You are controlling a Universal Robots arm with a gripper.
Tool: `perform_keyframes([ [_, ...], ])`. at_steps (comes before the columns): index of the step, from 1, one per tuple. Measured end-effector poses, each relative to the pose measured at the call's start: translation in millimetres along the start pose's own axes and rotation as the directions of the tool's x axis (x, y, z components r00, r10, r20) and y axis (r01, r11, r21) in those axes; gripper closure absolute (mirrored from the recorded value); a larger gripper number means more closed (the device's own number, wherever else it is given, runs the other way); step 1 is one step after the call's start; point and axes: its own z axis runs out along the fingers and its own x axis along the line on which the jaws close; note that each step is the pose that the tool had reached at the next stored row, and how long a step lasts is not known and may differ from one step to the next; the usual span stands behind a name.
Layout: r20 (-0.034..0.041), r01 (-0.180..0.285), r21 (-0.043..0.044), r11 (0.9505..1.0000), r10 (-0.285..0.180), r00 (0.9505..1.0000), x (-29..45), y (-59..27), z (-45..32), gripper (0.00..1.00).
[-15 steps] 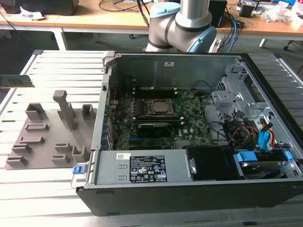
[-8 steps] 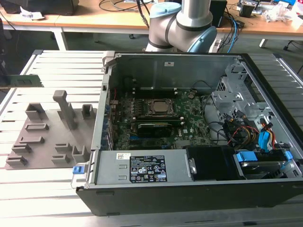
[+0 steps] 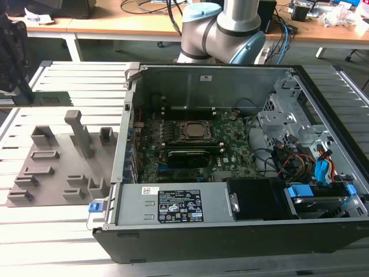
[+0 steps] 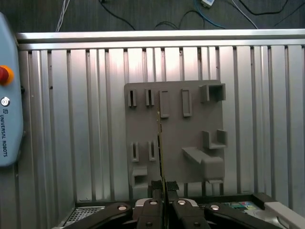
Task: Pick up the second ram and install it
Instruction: 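Pick up the second ram and move it above second insertion slot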
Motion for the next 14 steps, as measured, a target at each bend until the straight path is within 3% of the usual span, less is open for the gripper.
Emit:
perform_keyframes([
  [3,0.0000,0.000,-0.0005,1.0000,0.000,1.0000,-0.3,-8.7,0.0,0.86],
  [8,0.0000,0.000,-0.0016,1.0000,0.000,1.0000,-1.1,-33.2,-0.1,0.86],
  [14,-0.0001,0.000,-0.0028,1.0000,0.000,1.0000,-2.0,-56.2,-0.2,0.86],
])
